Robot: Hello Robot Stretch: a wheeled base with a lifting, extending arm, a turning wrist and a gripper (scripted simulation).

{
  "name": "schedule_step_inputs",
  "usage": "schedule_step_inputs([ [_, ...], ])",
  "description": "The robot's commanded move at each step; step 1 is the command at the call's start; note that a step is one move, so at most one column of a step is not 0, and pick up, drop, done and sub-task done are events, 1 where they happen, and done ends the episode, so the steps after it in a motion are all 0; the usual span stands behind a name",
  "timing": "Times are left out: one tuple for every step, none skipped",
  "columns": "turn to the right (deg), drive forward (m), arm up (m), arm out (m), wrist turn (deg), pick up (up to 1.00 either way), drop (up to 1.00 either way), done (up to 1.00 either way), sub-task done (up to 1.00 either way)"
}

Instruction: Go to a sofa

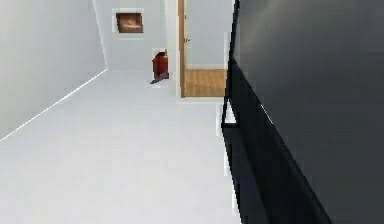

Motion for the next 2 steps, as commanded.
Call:
schedule_step_inputs([
  [0.0, 1.00, 0.00, 0.00, 0.0, 0.00, 0.00, 0.00, 0.00],
  [0.0, 1.00, 0.00, 0.00, 0.0, 0.00, 0.00, 0.00, 0.00],
])
